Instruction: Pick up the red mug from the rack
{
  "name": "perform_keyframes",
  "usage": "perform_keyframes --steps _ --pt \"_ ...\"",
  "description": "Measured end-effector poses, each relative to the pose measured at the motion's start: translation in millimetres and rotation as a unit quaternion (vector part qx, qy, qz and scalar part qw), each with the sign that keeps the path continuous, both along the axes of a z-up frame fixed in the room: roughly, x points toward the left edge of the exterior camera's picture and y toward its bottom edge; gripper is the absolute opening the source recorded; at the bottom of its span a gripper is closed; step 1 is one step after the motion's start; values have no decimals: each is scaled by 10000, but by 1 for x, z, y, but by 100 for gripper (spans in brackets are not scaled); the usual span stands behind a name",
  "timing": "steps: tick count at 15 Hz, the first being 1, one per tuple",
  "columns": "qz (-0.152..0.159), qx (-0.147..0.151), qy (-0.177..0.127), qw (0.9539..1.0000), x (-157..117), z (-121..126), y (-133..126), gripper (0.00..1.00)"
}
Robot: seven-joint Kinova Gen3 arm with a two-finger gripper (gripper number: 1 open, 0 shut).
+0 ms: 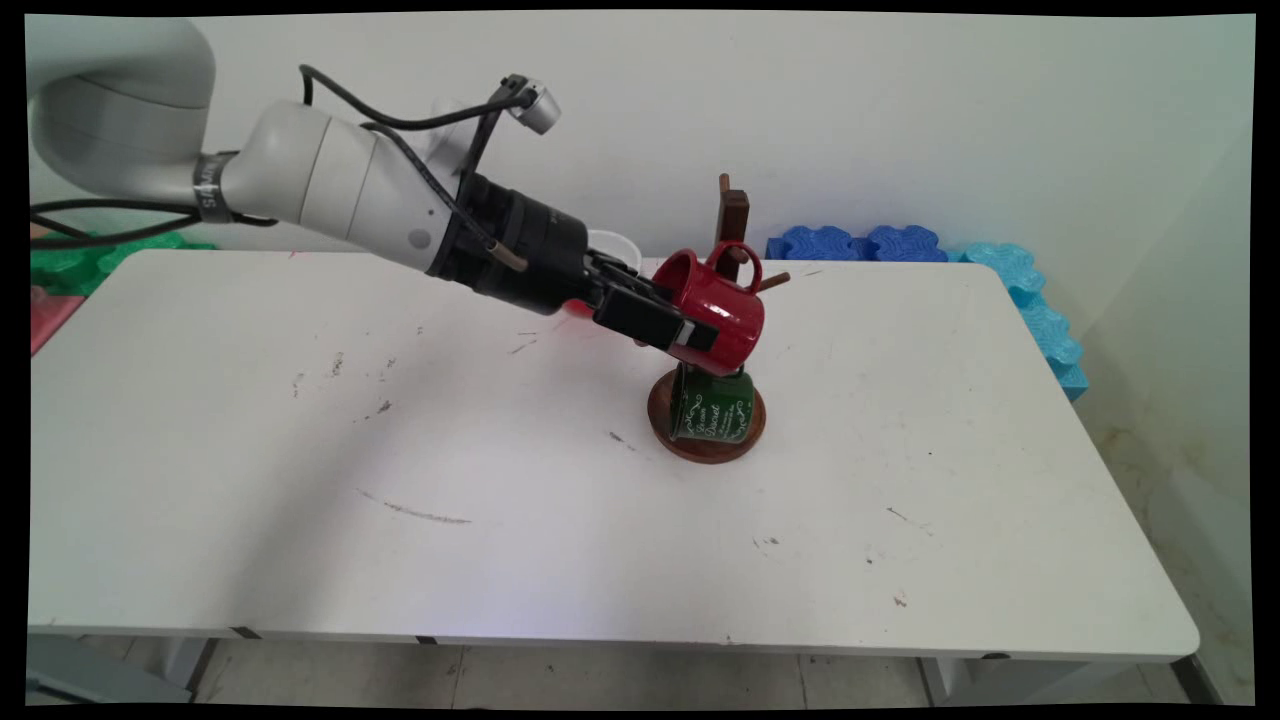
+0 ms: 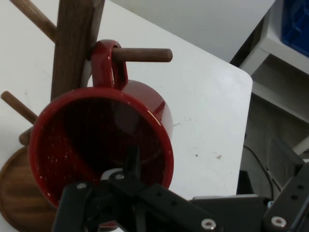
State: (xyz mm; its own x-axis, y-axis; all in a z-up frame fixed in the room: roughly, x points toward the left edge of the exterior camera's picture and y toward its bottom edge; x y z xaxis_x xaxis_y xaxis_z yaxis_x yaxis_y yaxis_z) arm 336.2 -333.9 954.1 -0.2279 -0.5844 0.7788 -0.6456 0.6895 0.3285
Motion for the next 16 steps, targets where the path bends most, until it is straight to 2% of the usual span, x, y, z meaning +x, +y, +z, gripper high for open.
perform_keyframes --steps 6,16 --pt "-33 113 -113 9999 -6 0 -6 100" --pt "-211 128 -278 9993 -14 -6 -17 100"
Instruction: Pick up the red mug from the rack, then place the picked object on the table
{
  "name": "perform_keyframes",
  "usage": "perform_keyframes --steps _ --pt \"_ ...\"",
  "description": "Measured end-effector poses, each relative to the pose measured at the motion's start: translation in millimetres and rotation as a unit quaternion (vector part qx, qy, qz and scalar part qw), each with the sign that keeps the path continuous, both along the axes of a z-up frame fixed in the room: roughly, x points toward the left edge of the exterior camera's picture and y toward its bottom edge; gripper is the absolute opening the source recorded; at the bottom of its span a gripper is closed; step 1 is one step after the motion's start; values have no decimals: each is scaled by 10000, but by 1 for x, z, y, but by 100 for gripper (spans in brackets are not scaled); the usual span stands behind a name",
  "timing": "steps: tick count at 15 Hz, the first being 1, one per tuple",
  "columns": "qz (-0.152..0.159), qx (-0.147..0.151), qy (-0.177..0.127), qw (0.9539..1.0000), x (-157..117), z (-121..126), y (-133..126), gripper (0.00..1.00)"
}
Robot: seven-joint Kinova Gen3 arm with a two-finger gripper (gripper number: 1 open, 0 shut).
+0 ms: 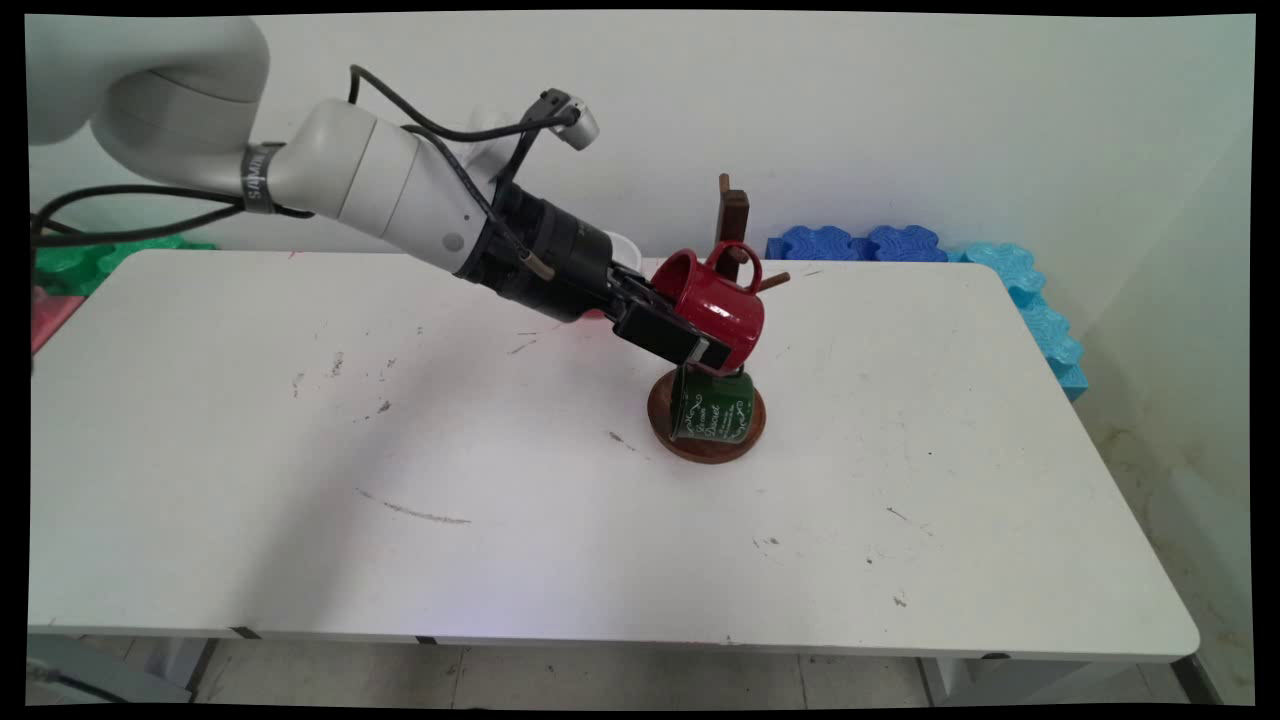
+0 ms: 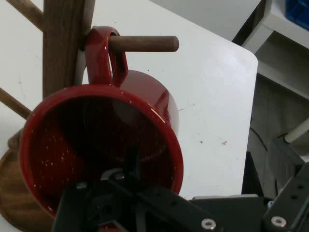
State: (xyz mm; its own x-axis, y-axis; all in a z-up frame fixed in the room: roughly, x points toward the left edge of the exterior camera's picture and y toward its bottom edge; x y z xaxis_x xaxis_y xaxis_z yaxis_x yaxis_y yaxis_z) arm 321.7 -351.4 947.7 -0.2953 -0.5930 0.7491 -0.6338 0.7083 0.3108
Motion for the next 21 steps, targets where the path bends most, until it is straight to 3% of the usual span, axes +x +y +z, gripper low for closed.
perform_keyframes --steps 2,3,21 --pt "-30 1 -19 10000 -1 -2 -2 100" --pt "-45 -1 -27 10000 -2 -3 -3 0" --pt "-171 -88 -112 9998 -6 -9 -9 0"
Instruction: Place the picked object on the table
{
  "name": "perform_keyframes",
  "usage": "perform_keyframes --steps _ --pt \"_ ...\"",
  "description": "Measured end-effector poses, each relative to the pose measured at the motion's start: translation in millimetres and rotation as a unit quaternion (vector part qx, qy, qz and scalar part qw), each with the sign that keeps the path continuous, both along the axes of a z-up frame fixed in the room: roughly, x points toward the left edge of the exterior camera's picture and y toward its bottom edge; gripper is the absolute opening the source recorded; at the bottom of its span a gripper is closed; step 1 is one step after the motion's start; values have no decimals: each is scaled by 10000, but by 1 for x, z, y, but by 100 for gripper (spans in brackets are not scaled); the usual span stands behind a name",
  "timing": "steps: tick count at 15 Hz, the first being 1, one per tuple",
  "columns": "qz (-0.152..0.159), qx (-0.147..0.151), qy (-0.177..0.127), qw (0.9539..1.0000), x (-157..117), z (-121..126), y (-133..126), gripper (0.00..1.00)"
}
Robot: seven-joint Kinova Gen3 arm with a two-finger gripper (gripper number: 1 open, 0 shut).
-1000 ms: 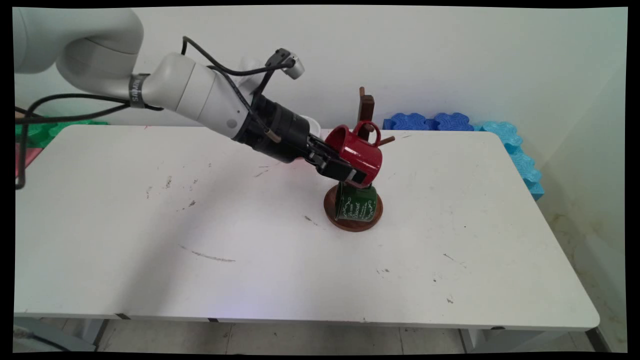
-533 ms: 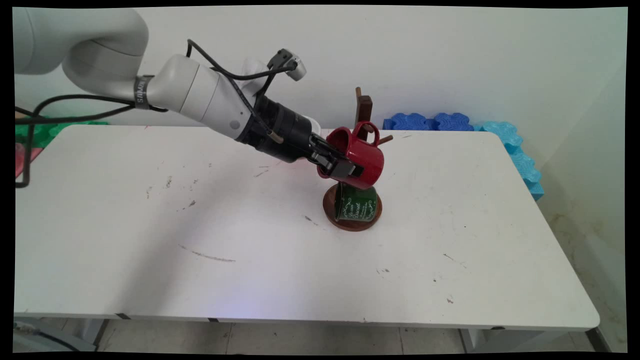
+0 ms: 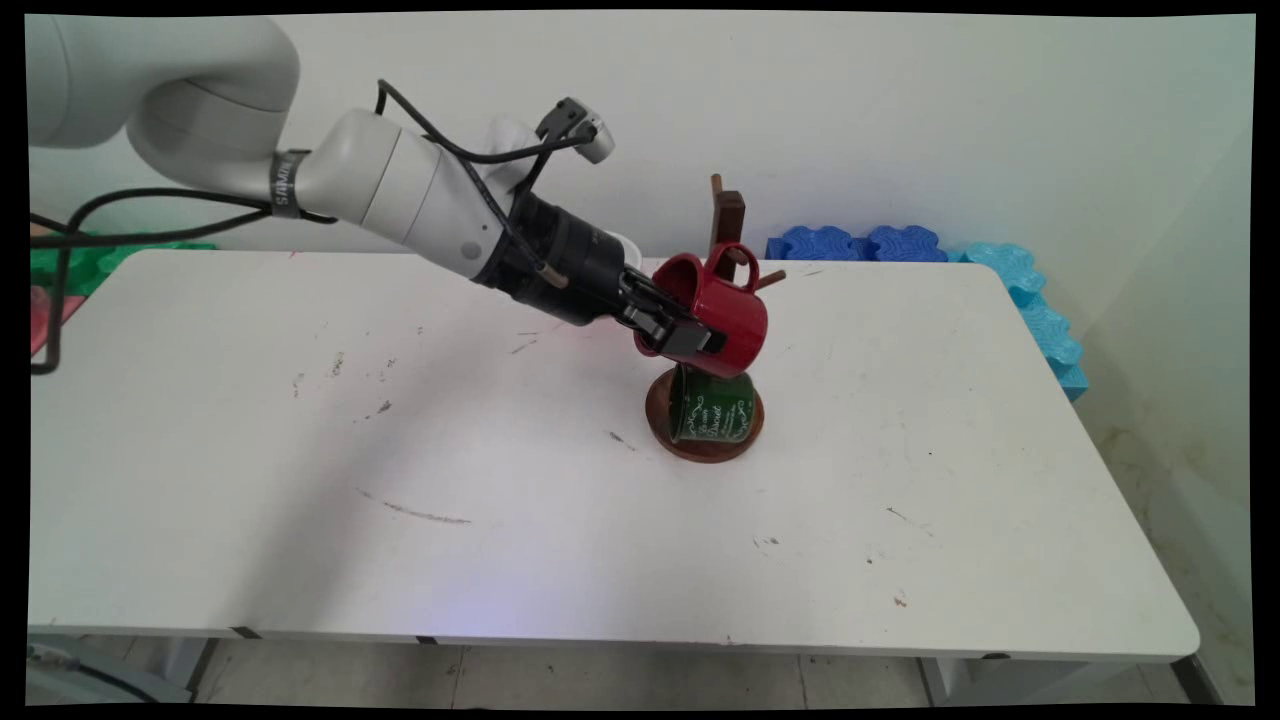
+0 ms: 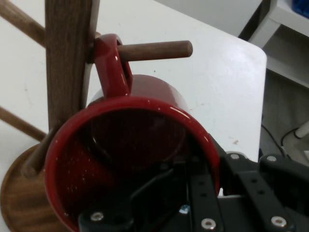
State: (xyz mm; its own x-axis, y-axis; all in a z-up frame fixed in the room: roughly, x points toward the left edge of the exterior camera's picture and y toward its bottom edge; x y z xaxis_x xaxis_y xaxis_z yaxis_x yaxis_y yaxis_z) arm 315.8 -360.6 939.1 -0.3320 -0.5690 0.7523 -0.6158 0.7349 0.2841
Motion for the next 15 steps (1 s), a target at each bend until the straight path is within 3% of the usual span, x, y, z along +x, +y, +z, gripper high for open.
perform_keyframes --steps 15 --pt "-174 -203 20 9996 -4 17 -2 0"
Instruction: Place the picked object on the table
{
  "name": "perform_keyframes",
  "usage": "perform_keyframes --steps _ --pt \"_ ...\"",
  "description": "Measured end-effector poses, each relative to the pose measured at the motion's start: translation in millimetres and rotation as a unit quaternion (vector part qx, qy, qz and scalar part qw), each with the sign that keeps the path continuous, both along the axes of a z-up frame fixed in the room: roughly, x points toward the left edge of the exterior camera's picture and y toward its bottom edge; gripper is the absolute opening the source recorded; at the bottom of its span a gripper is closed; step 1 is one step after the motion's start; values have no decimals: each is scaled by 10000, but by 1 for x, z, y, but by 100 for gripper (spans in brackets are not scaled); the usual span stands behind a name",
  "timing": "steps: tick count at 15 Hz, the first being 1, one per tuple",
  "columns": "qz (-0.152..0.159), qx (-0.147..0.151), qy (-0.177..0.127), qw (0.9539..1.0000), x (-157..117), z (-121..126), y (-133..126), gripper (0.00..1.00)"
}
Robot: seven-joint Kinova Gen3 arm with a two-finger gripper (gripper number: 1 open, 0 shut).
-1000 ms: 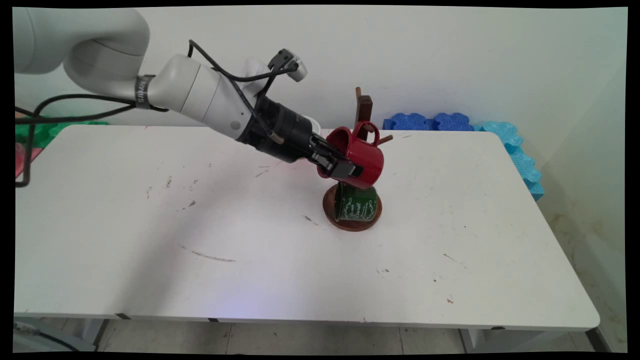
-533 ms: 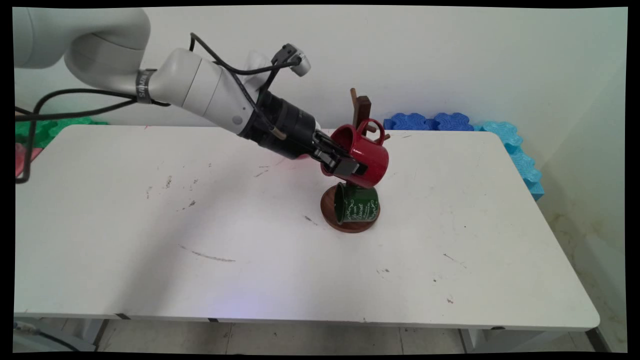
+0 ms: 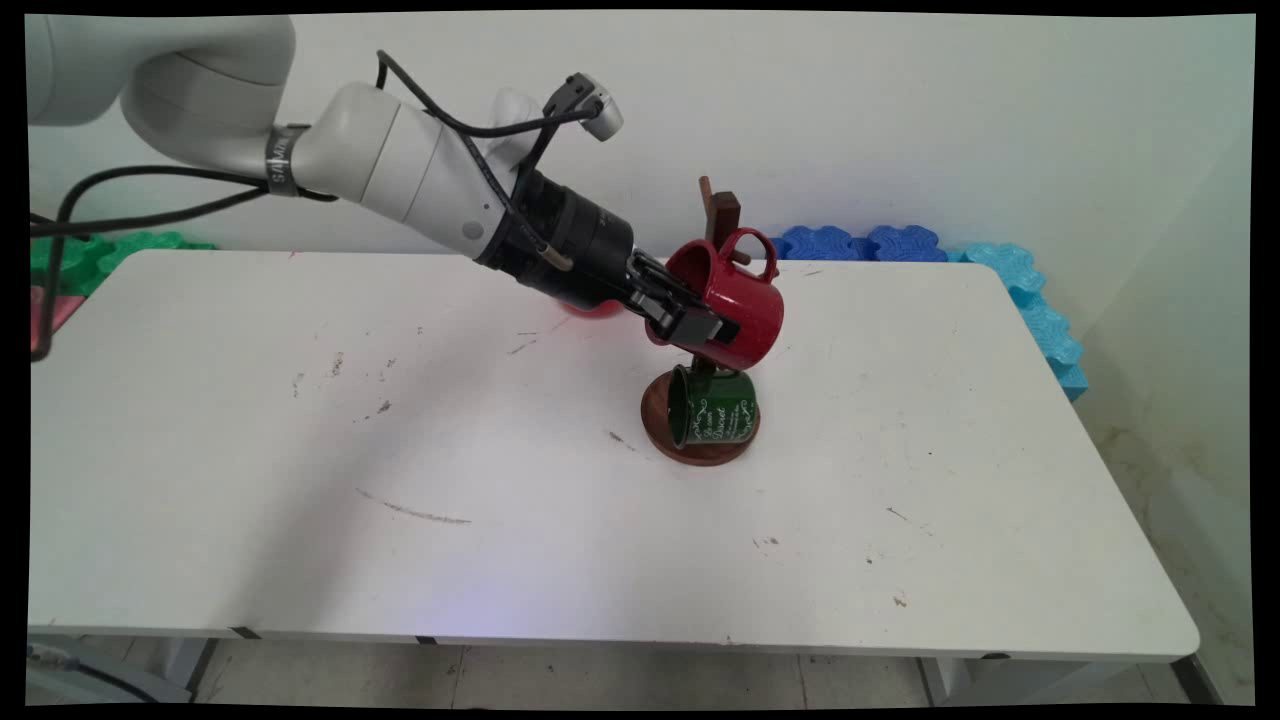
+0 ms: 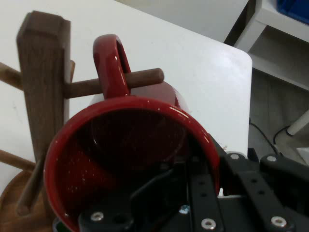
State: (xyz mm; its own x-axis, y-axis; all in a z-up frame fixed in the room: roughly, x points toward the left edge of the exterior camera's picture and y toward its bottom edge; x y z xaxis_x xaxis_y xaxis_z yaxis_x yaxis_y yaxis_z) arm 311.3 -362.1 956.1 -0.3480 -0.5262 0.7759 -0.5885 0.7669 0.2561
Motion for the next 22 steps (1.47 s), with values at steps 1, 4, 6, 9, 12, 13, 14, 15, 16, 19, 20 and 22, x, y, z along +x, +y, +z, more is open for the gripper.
perform_keyframes --steps 1,4,6,9,12,13,14,15,16,19,20,22 --pt "-17 0 -2 10000 0 1 2 0" --pt "-77 7 -3 10000 -2 3 7 0" --pt "-126 11 4 9999 -4 4 11 0" --pt "-198 11 22 9998 -7 7 17 0" --pt "-269 11 47 9996 -10 9 22 0" --pt "-290 13 53 9996 -10 10 24 0" --pt "-303 15 56 9995 -11 11 25 0" --pt "-328 18 60 9994 -12 11 28 0" --pt "-347 22 59 9994 -12 12 30 0" --pt "-399 25 33 9992 -11 13 35 0" --pt "-417 25 9 9991 -10 13 37 0" --pt "-438 26 -24 9990 -8 14 39 0"
